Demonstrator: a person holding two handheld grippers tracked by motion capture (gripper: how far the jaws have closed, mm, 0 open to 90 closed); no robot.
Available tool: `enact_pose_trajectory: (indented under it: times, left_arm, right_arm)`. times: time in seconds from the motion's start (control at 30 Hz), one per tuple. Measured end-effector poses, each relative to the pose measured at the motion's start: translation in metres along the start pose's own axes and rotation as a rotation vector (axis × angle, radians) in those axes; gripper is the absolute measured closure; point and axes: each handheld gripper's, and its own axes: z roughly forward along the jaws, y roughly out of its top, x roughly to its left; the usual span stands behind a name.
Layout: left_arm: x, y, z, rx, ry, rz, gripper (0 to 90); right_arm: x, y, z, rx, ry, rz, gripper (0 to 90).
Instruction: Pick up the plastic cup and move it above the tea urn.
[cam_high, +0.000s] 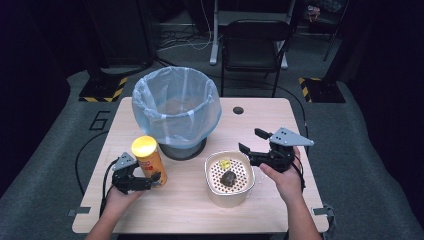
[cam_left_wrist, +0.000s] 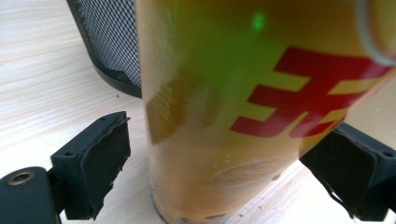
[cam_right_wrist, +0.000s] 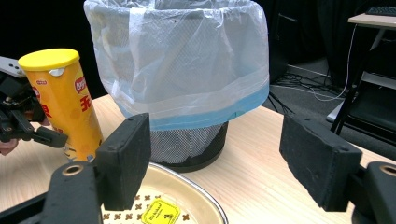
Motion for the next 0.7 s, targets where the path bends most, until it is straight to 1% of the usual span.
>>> enact_pose_trajectory:
  times: [0.03,0.07,0.1,0.13,0.23,0.27,0.3,0.33,0.37,0.43,0.47,0.5,0.53,0.57,0.6,0.63,0.7]
  left_arm:
    - [-0.0004,-0.0010,0.0012,-0.012,0.005,0.000,9.5]
    - [-0.0002,-0.0014,0.0016,-0.013,0.001,-0.001,10.5]
    - [-0.0004,-0.0023,0.0017,-0.018,0.000,-0.009,11.5]
    - [0.0001,-0.0030,0.0015,-0.026,0.016,0.014,12.1]
    - [0.0000,-0.0040,0.0039,-0.042,0.012,0.004,14.5]
    - [-0.0001,-0.0041,0.0045,-0.043,0.005,0.003,15.6]
    - [0.0001,-0.0038,0.0041,-0.035,-0.005,0.015,19.0]
    - [-0.0010,-0.0042,0.0053,-0.045,0.001,0.021,20.6]
    - [-0.0014,-0.0037,0.0043,-0.030,0.000,0.037,21.1]
    - [-0.0045,-0.0037,0.0046,-0.042,0.022,0.045,22.1]
    - [-0.0044,-0.0026,0.0025,-0.031,0.028,0.074,22.6]
    - [-0.0048,-0.0029,0.0025,-0.042,0.040,0.089,23.3]
    - [-0.0061,-0.0030,0.0022,-0.045,0.044,0.085,23.7]
    - [-0.0059,-0.0026,0.0011,-0.031,0.038,0.091,23.8]
    - [-0.0074,-0.0032,0.0021,-0.047,0.050,0.088,23.9]
    - [-0.0074,-0.0027,0.0010,-0.032,0.049,0.105,24.1]
    - [-0.0090,-0.0026,0.0007,-0.028,0.055,0.114,24.2]
  right_arm:
    - [-0.0004,-0.0003,-0.0001,-0.001,0.000,0.000,24.7]
    - [-0.0008,-0.0005,-0.0003,0.001,0.002,-0.003,24.7]
    - [-0.0012,-0.0005,-0.0001,0.000,0.002,-0.008,24.7]
    - [-0.0008,-0.0009,0.0000,0.001,0.001,0.001,24.7]
    - [-0.0015,-0.0022,0.0010,0.005,0.001,-0.001,24.7]
    - [-0.0011,-0.0027,0.0014,0.007,-0.002,0.009,24.7]
    - [-0.0012,-0.0031,0.0018,0.005,-0.002,0.011,24.7]
    - [-0.0014,-0.0035,0.0021,0.007,-0.002,0.008,24.7]
    - [-0.0016,-0.0038,0.0025,0.010,-0.003,0.008,24.7]
    - [-0.0015,-0.0046,0.0027,0.010,-0.009,0.012,24.7]
    - [-0.0019,-0.0051,0.0029,0.012,-0.007,0.011,24.7]
    - [-0.0017,-0.0059,0.0034,0.015,-0.006,0.020,24.7]
    - [-0.0019,-0.0062,0.0037,0.016,-0.007,0.015,24.7]
    - [-0.0018,-0.0066,0.0043,0.017,-0.005,0.013,24.7]
    - [-0.0019,-0.0070,0.0048,0.019,-0.004,0.010,24.7]
    - [-0.0012,-0.0076,0.0052,0.024,-0.003,0.015,24.7]
    - [-0.0005,-0.0086,0.0059,0.033,-0.007,0.015,24.7]
